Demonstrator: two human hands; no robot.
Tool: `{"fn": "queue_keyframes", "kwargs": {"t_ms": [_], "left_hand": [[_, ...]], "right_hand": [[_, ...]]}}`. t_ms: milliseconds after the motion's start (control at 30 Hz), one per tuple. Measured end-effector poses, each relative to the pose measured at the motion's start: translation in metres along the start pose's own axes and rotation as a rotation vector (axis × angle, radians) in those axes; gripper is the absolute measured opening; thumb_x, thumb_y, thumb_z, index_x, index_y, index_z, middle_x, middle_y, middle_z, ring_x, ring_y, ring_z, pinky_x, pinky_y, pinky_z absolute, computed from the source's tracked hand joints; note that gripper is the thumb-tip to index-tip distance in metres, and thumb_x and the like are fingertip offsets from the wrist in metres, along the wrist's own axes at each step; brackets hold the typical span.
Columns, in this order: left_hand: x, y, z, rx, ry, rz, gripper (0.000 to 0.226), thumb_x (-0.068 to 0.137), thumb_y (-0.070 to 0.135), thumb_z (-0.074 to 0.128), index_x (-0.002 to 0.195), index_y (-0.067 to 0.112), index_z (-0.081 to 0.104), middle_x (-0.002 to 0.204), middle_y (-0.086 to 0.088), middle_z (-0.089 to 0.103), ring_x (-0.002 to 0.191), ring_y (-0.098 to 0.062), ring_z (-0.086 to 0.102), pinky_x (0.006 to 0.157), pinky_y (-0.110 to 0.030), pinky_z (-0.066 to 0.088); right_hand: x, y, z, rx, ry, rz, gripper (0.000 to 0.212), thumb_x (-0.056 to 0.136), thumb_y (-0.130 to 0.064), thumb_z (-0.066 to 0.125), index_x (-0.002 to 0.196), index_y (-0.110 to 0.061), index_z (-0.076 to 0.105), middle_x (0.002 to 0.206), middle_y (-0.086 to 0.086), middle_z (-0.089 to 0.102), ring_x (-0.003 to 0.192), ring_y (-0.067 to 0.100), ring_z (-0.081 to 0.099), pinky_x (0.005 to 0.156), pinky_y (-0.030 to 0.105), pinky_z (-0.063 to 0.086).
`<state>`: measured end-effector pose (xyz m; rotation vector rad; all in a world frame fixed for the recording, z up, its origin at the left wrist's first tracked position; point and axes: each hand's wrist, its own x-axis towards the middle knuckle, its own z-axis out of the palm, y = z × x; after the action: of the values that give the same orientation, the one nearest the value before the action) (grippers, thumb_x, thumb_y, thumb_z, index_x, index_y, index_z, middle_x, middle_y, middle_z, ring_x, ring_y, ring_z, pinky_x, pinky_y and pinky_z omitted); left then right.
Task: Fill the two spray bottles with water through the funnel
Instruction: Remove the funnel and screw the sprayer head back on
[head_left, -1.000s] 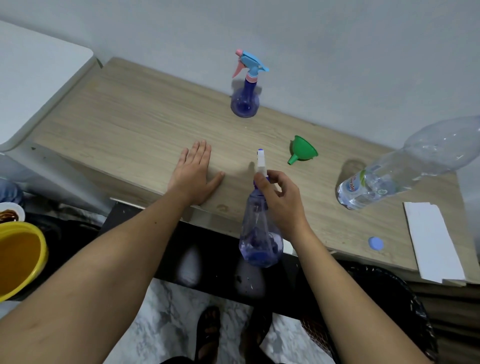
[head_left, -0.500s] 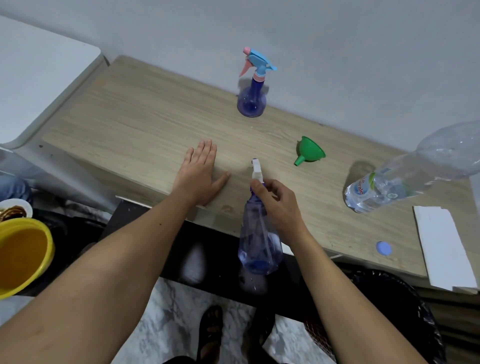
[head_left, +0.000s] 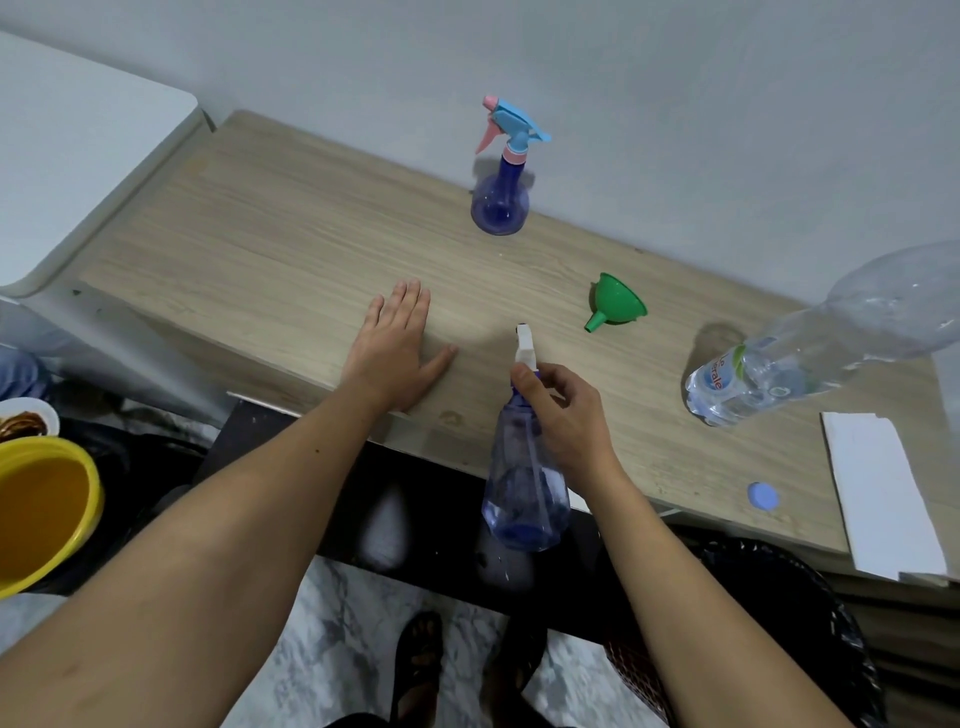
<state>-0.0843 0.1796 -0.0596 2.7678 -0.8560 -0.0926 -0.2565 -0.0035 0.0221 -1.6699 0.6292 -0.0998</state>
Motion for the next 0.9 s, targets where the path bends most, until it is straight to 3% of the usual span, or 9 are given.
{"fn": "queue_keyframes", "kwargs": {"t_ms": [200, 367, 567, 733, 900], "left_hand": [[0.0006, 0.0001, 0.0011, 0.003, -0.004, -0.001, 0.092, 0.103, 0.069, 0.034, 0.169, 0.009, 0.011, 0.178, -0.009, 0.009, 0.165, -0.021, 0.003, 0.133, -0.044, 0.002], [0.0001, -0.0001, 0.0002, -0.008, 0.002, 0.000, 0.092, 0.103, 0.068, 0.036, 0.169, 0.009, 0.012, 0.178, -0.009, 0.010, 0.165, -0.022, 0.004, 0.133, -0.044, 0.002], [0.0006, -0.0006, 0.0012, -0.011, 0.003, 0.002, 0.094, 0.100, 0.071, 0.030, 0.168, 0.009, 0.014, 0.178, -0.009, 0.012, 0.165, -0.022, 0.006, 0.133, -0.045, 0.003], [-0.0001, 0.0001, 0.0002, -0.015, 0.006, 0.003, 0.092, 0.102, 0.069, 0.034, 0.168, 0.008, 0.014, 0.178, -0.009, 0.011, 0.165, -0.022, 0.005, 0.133, -0.045, 0.003], [0.0007, -0.0003, 0.0005, -0.020, 0.001, 0.002, 0.095, 0.098, 0.071, 0.029, 0.168, 0.008, 0.016, 0.177, -0.010, 0.012, 0.165, -0.023, 0.006, 0.133, -0.046, 0.005]], "right_hand": [[0.0030, -0.0024, 0.0005, 0.014, 0.000, -0.015, 0.027, 0.094, -0.040, 0.078, 0.094, -0.014, 0.075, 0.070, -0.010, 0.069, 0.063, 0.009, 0.061, 0.061, 0.025, 0.049], [0.0034, 0.0021, -0.0020, 0.009, 0.032, -0.005, 0.039, 0.083, -0.056, 0.080, 0.094, -0.019, 0.077, 0.070, -0.008, 0.068, 0.065, 0.013, 0.056, 0.064, 0.033, 0.046], [0.0006, -0.0034, -0.0027, 0.029, 0.023, -0.013, 0.039, 0.086, -0.055, 0.079, 0.100, -0.019, 0.076, 0.079, -0.005, 0.072, 0.070, 0.014, 0.063, 0.067, 0.034, 0.051], [0.0023, -0.0019, -0.0023, -0.016, 0.005, -0.001, 0.027, 0.090, -0.044, 0.082, 0.089, -0.018, 0.076, 0.065, -0.009, 0.064, 0.063, 0.011, 0.053, 0.064, 0.032, 0.045], [0.0008, -0.0007, -0.0046, -0.014, 0.044, 0.020, 0.052, 0.073, -0.070, 0.077, 0.096, -0.023, 0.078, 0.072, 0.004, 0.067, 0.068, 0.019, 0.054, 0.066, 0.037, 0.044]]}}
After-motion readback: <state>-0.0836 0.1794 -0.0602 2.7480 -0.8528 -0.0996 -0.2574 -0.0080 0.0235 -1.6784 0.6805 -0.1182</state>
